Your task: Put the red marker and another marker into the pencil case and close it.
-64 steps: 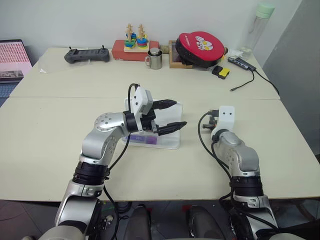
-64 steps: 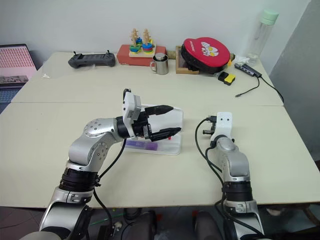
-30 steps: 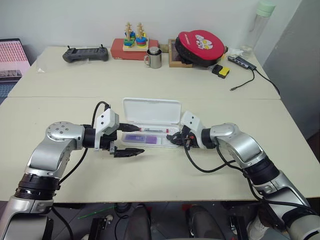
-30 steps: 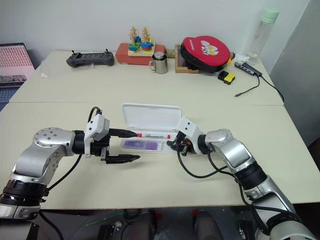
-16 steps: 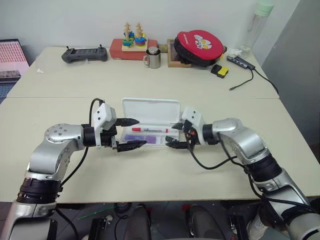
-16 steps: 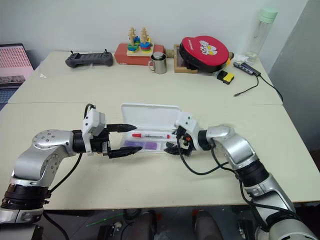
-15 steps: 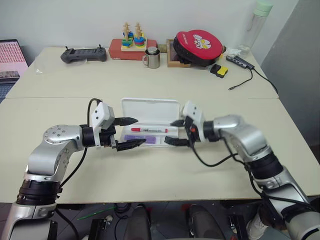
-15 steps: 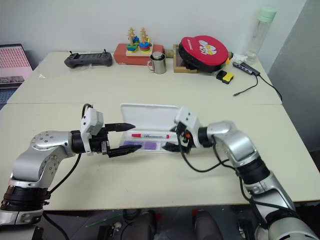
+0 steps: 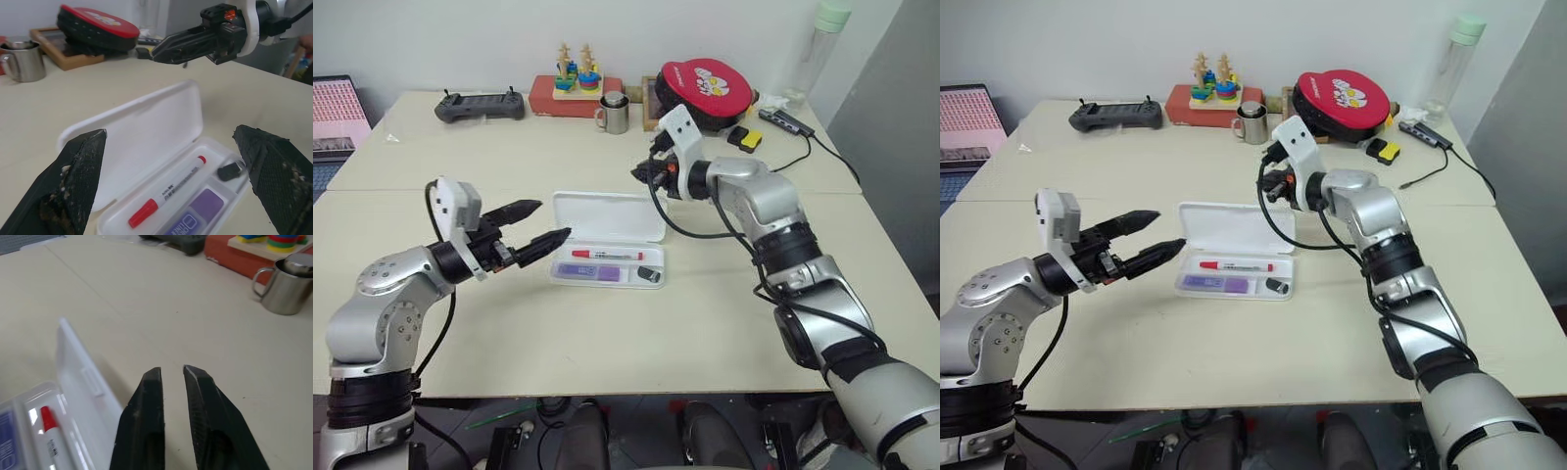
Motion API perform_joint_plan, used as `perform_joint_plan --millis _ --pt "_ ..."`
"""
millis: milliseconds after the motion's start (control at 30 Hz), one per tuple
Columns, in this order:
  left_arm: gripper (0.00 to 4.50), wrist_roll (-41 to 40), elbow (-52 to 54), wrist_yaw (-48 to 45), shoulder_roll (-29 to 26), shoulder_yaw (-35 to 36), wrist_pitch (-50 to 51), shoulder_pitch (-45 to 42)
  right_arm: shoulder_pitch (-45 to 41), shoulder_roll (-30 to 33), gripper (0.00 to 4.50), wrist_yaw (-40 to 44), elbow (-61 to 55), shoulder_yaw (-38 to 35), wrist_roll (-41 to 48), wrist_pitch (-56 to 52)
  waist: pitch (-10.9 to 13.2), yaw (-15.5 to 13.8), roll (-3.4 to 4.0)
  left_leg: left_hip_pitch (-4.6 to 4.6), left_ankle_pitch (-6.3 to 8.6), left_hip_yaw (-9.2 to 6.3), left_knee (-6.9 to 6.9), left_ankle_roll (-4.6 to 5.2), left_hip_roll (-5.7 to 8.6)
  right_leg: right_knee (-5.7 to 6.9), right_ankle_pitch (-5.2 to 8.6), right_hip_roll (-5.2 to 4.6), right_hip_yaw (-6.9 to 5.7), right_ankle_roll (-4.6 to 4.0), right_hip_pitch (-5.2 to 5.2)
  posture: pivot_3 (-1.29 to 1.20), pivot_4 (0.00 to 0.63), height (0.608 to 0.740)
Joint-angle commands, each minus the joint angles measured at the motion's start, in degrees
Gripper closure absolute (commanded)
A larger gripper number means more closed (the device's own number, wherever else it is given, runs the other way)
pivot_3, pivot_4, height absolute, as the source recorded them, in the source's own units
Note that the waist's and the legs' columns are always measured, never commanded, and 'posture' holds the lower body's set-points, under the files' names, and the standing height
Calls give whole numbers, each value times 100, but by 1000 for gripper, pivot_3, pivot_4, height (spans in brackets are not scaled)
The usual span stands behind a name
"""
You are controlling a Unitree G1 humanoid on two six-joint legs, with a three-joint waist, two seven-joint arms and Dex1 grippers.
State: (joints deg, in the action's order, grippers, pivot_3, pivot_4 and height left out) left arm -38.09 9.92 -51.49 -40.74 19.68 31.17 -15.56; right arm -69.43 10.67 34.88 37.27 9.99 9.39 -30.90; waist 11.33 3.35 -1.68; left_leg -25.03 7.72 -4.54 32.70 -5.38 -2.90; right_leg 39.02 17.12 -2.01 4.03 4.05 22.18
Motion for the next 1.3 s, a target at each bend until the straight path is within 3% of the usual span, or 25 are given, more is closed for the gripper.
perform_joint_plan --millis 33,500,800,1033,1300 --pt "0 -294 284 128 -40 324 97 55 -299 -102 4467 1 386 -67 -197 420 0 1 0 0 0 0 -1 0 0 0 1 0 -1 -1 0 0 150 740" --pt "0 -361 455 216 -54 383 51 306 -558 -386 4467 845 1697 210 -843 1173 1 10 1 1 0 0 0 -1 0 1 1 1 0 -2 -1 0 150 740" --pt "0 -49 448 -40 -313 159 -47 555 539 -107 4467 2248 -249 939 -948 599 -2 7 -1 6 1 -1 -1 -2 -1 2 1 1 -2 -1 -6 0 150 740" --pt "0 54 457 -291 -492 -78 -16 555 1573 65 4467 2209 -1404 1393 -1176 132 -2 28 -2 15 1 -1 6 -3 -3 6 1 3 0 3 -10 0 150 740" --pt "0 104 369 -343 -500 -198 -30 438 2325 148 4467 1807 -1860 1689 -1511 -11 -7 9 -7 15 1 0 7 -3 -3 3 4 2 1 4 -13 0 150 740"
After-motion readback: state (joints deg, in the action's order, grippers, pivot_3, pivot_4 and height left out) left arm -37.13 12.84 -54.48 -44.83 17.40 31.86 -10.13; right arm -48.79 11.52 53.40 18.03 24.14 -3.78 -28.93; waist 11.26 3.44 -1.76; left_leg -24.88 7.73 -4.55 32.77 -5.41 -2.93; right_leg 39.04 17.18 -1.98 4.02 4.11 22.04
